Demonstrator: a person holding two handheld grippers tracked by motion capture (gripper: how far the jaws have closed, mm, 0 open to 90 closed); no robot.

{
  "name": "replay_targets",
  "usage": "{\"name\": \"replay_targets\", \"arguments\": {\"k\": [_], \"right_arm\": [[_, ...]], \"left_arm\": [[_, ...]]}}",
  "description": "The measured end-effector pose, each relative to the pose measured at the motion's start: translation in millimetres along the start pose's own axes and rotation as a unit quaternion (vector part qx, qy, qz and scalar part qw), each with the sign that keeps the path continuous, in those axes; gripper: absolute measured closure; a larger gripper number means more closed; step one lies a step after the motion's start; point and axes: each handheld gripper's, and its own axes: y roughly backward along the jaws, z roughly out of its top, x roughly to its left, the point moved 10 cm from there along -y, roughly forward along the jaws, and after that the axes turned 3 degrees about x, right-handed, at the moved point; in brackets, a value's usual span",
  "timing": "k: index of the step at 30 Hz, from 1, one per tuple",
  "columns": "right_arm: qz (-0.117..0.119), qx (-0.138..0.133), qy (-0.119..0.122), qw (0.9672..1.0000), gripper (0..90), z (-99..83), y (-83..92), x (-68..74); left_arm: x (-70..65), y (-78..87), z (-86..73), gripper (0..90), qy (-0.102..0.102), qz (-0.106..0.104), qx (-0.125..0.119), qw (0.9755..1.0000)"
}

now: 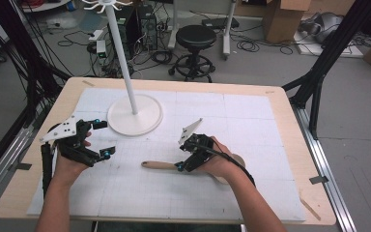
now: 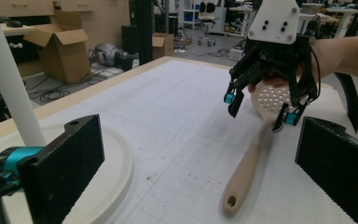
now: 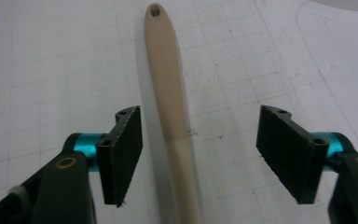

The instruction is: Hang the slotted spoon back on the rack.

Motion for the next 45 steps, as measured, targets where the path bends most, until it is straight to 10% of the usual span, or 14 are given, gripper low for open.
{"name": "replay_targets", "arguments": {"k": [35,45], "right_arm": [[-0.014,0.062,0.009,0.998,74.0,-15.1,-30.3,6.2],[-0.02,-0.012,-0.01,0.9997,74.4,-1.1,0.9,-1.1]], "left_arm": [[0.6,2.0,1.5,1.7,0.0,0.002,-0.005,1.0],[2.1,3.4,2.4,1.7,0.001,0.005,-0.009,0.9999]]}}
